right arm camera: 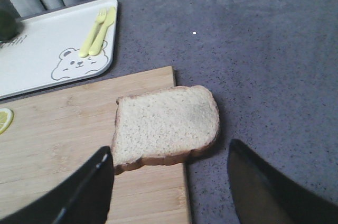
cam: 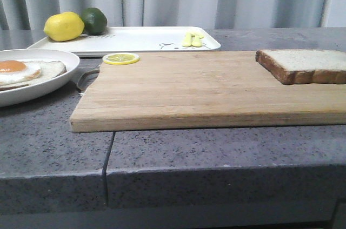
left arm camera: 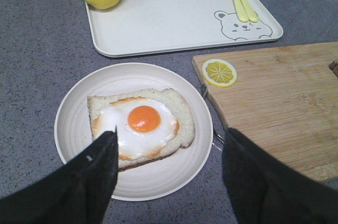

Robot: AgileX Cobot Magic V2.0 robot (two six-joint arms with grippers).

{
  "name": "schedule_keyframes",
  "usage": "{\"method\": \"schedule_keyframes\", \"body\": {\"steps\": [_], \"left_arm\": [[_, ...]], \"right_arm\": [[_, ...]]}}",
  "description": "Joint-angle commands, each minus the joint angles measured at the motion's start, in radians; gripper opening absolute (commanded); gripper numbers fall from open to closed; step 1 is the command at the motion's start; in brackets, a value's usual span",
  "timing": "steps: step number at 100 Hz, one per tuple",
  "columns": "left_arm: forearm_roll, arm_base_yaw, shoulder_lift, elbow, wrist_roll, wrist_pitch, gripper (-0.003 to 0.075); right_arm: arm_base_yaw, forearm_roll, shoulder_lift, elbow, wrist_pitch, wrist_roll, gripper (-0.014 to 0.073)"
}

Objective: Place bread and move sandwich to tray
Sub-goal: 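Move the right gripper down to the bread slice on the cutting board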

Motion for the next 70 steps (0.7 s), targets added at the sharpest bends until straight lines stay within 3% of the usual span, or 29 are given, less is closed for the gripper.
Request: {"method": "schedule_keyframes", "body": {"steps": [1, 32, 70], "left_arm": [[-0.023, 0.002, 0.007, -0.029, -0.004, -0.059, 0.0407], [-0.023, 0.002, 0.007, -0.029, -0.004, -0.059, 0.0407], [-0.023, 0.002, 0.007, -0.029, -0.004, -0.059, 0.0407]], "right_arm": [[-0.007, -0.015, 0.060, -0.028, -0.132, 0.017, 0.0475], [-0.007, -0.013, 0.225, -0.028, -0.241, 0.056, 0.0475], [-0.057, -0.010, 0.259, -0.028, -0.276, 0.059, 0.0475]]}}
